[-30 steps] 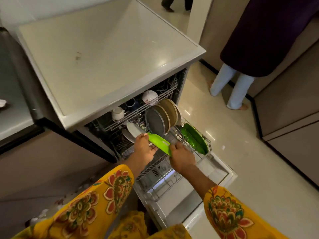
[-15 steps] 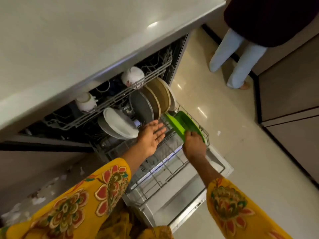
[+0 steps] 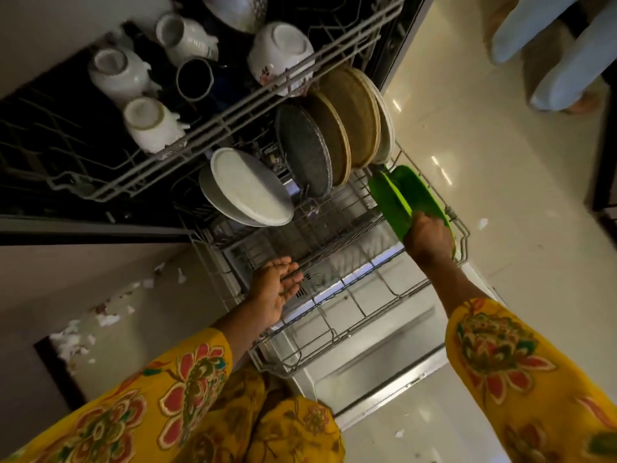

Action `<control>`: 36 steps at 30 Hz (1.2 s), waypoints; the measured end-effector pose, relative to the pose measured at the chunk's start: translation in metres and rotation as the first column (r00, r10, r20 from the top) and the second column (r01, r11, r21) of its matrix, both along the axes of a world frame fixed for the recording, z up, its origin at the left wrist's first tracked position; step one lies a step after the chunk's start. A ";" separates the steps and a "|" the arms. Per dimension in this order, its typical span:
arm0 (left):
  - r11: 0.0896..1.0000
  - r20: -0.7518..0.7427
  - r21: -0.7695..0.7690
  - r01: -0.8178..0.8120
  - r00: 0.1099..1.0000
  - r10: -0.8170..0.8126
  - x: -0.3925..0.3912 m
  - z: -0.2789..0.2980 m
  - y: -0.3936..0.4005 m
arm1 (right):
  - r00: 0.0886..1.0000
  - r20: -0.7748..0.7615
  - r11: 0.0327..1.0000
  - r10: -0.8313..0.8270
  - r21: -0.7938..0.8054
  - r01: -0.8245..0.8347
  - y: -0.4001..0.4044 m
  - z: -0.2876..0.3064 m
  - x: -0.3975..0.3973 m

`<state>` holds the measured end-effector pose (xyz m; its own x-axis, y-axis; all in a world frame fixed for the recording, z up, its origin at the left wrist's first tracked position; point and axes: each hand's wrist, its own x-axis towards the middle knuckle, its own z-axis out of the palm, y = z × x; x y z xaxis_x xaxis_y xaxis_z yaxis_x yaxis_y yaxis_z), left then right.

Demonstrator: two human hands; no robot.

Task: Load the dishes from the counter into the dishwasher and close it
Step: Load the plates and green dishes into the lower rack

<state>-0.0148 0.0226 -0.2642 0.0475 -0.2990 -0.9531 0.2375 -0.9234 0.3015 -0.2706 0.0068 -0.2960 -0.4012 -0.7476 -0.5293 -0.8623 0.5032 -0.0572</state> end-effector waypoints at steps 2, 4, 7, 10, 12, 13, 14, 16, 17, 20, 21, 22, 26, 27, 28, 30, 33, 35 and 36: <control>1.000 0.018 0.012 0.011 1.000 -0.011 0.003 -0.004 0.000 | 1.000 0.002 1.000 0.007 -0.001 -0.007 -0.005 -0.009 -0.001; 1.000 0.035 0.014 0.025 0.999 -0.025 0.005 -0.007 0.000 | 1.000 0.003 1.000 0.009 0.015 -0.009 -0.008 -0.018 -0.001; 0.999 0.039 0.010 0.046 0.998 -0.046 0.004 -0.011 0.001 | 1.000 0.016 1.000 0.014 0.015 -0.014 -0.007 -0.029 -0.001; 0.999 0.032 0.005 0.046 0.998 -0.046 0.002 -0.013 0.002 | 0.999 0.030 0.999 0.037 -0.007 -0.037 -0.002 -0.037 -0.002; 0.999 0.025 0.005 0.043 0.999 -0.043 0.002 -0.015 0.003 | 0.998 0.053 0.999 0.033 -0.025 -0.032 0.001 -0.042 -0.004; 0.999 0.021 0.005 0.038 0.999 -0.038 0.002 -0.015 0.003 | 0.998 0.061 0.999 0.023 -0.034 -0.021 0.002 -0.042 -0.005; 0.999 0.019 0.009 0.032 0.999 -0.032 0.003 -0.015 0.004 | 0.998 0.068 0.999 0.016 -0.043 -0.013 0.004 -0.043 -0.007; 0.999 0.019 0.015 0.031 0.999 -0.031 0.003 -0.014 0.005 | 0.996 0.082 0.998 0.026 -0.064 -0.021 0.007 -0.041 -0.008; 0.999 0.021 0.017 0.033 0.999 -0.034 0.004 -0.013 0.006 | 0.996 0.088 0.997 0.032 -0.068 -0.026 0.009 -0.038 -0.008; 0.999 0.019 0.016 0.038 0.999 -0.038 0.006 -0.009 0.009 | 0.996 0.092 0.999 0.014 -0.054 -0.009 0.014 -0.029 -0.008; 0.999 0.014 0.011 0.037 0.999 -0.037 0.006 -0.007 0.010 | 0.996 0.085 0.999 0.008 -0.048 -0.004 0.016 -0.025 -0.007; 0.999 0.010 0.007 0.036 0.999 -0.036 0.006 -0.004 0.011 | 0.997 0.082 0.999 0.001 -0.043 0.003 0.017 -0.022 -0.008; 0.999 0.003 -0.013 0.036 0.999 -0.036 0.007 0.011 0.015 | 0.992 0.114 0.997 -0.060 -0.040 0.064 0.027 -0.003 -0.006; 0.999 -0.002 -0.017 0.037 0.999 -0.037 0.007 0.015 0.016 | 0.991 0.119 0.996 -0.068 -0.043 0.074 0.031 0.003 -0.004; 0.999 -0.007 -0.021 0.037 0.999 -0.037 0.007 0.019 0.017 | 0.990 0.121 0.996 -0.072 -0.047 0.078 0.034 0.008 -0.002; 0.999 -0.016 -0.036 0.037 0.999 -0.038 0.007 0.030 0.021 | 0.988 0.136 0.995 -0.074 -0.050 0.082 0.043 0.023 0.004; 0.997 -0.019 -0.066 0.040 0.999 -0.041 0.008 0.050 0.027 | 0.990 0.133 0.998 -0.055 0.012 0.054 0.052 0.048 0.023; 0.996 -0.024 -0.078 0.040 0.999 -0.042 0.008 0.067 0.032 | 0.988 0.151 0.999 -0.031 0.024 0.028 0.058 0.065 0.040; 0.995 -0.030 -0.088 0.040 0.999 -0.042 0.008 0.076 0.034 | 0.986 0.168 1.000 -0.013 0.008 0.012 0.060 0.075 0.049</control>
<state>-0.0068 0.0571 -0.1880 0.0040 -0.3826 -0.9239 0.2107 -0.9029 0.3748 -0.2215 0.0666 -0.2210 -0.3151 -0.7394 -0.5950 -0.8344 0.5145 -0.1974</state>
